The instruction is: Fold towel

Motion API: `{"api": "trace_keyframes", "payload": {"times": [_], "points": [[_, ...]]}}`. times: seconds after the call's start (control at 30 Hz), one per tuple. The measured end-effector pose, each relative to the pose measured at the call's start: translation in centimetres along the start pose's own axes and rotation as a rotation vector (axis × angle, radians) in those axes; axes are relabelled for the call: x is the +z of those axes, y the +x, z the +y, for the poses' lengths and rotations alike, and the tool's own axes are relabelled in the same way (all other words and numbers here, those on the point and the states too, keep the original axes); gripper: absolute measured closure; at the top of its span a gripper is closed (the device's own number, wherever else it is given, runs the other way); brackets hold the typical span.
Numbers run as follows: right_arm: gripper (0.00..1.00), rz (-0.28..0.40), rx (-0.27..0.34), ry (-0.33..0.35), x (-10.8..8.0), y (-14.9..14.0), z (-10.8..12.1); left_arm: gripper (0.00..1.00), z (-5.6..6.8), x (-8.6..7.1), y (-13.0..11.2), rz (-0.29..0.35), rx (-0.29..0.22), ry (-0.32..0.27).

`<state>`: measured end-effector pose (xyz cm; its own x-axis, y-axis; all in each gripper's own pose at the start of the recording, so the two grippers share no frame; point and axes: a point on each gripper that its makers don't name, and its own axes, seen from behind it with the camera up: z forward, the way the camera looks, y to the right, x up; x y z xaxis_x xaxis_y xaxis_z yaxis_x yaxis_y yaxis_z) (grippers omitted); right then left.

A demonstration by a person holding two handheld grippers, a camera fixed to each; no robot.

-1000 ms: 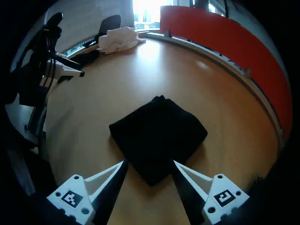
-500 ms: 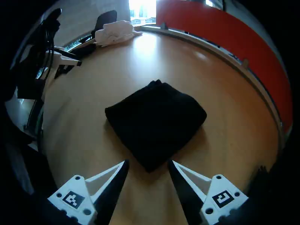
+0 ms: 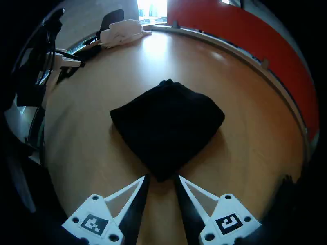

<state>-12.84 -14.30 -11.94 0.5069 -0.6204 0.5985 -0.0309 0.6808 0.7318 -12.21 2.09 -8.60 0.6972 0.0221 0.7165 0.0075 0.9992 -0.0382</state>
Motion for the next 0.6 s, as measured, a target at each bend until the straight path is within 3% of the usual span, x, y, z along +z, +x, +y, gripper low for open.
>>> {"api": "trace_keyframes", "payload": {"times": [0.37, 0.6], "points": [[0.86, -0.002, 0.010, -0.004, 0.37, -0.45, -0.05, 0.03, 0.04, 0.01, -0.05, 0.000, 0.002, 0.000], [0.87, -0.001, 0.030, -0.008, 0.22, -0.42, 0.08, 0.03, 0.00, -0.08, 0.02, 0.002, 0.001, 0.000]]}}
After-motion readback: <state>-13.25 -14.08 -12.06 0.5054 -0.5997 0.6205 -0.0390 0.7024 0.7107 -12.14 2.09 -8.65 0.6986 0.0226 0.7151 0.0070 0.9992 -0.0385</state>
